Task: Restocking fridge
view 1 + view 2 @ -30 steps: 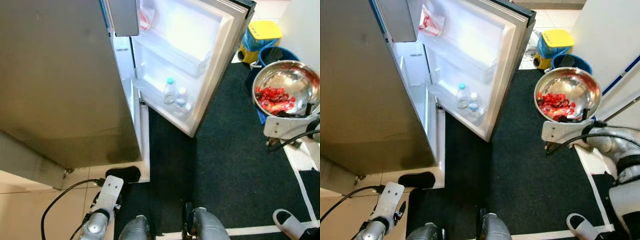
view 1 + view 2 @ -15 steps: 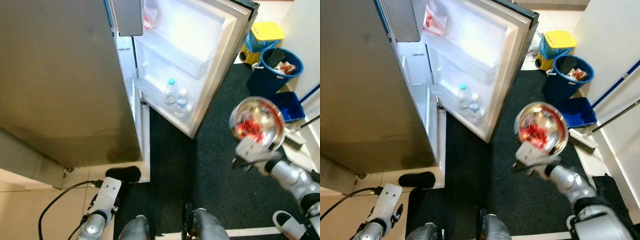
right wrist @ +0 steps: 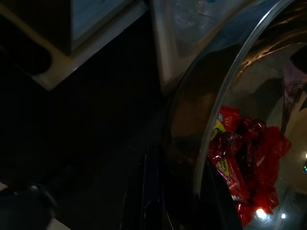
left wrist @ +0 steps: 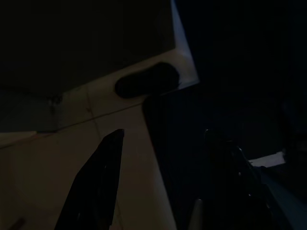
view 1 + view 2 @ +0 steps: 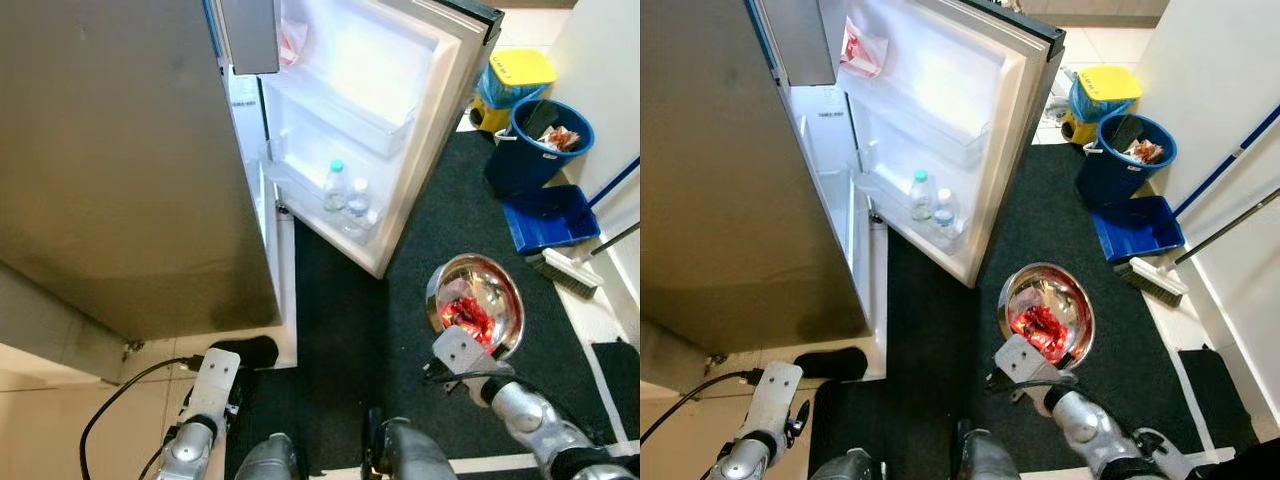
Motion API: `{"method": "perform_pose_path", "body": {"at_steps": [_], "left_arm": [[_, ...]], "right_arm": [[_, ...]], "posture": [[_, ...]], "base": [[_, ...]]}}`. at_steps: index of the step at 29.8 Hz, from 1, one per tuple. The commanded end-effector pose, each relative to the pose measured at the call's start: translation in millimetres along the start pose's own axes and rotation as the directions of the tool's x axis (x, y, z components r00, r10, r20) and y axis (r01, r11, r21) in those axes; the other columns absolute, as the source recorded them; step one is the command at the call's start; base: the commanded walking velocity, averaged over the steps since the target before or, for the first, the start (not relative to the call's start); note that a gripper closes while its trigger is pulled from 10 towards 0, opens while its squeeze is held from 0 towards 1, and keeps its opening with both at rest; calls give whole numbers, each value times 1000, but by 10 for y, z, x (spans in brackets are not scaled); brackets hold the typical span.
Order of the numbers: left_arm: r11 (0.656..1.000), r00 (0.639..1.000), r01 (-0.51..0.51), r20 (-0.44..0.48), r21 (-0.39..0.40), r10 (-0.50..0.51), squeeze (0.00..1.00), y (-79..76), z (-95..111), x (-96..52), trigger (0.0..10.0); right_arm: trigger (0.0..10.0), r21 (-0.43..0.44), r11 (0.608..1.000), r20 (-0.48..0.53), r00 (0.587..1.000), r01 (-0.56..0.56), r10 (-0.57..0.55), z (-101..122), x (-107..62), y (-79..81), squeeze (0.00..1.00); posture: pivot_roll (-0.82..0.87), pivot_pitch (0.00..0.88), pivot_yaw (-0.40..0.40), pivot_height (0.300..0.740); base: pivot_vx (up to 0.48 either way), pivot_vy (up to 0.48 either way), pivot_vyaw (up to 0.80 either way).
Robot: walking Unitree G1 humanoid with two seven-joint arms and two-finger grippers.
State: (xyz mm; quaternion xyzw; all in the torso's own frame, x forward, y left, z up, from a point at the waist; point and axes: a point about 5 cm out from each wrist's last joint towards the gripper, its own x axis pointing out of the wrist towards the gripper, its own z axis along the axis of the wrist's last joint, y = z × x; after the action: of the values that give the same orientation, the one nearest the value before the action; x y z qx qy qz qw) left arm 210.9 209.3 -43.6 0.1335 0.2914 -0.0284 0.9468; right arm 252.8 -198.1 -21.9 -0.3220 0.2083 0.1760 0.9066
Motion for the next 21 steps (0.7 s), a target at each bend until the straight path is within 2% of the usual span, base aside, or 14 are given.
{"method": "perform_pose_path", "body": {"at_steps": [1,5,12,21], "left_arm": [[1000,999,21,-36,-20,-22,0,-88,-107,-34,10000],[1000,999,23,-39,20,-22,0,-104,-100,-21,10000],[999,999,25,-44,32,-23,0,-124,-98,-7,10000],[999,999,23,-46,44,-21,0,-145,-88,7,10000]], "right_arm": [[10000,39,998,-24,999,47,-46,-58,-30,-16,0],[10000,69,996,-52,997,61,-58,-123,-73,65,0],[10000,81,995,-58,997,64,-59,-145,-94,94,0],[10000,81,994,-65,995,79,-73,-134,-90,83,0]], "posture": [[-12,168,-42,740],[-22,164,-38,740],[-28,162,-38,740],[-30,164,-37,740]], "base": [[0,0,0],[0,0,0],[0,0,0],[0,-317,0]]}}
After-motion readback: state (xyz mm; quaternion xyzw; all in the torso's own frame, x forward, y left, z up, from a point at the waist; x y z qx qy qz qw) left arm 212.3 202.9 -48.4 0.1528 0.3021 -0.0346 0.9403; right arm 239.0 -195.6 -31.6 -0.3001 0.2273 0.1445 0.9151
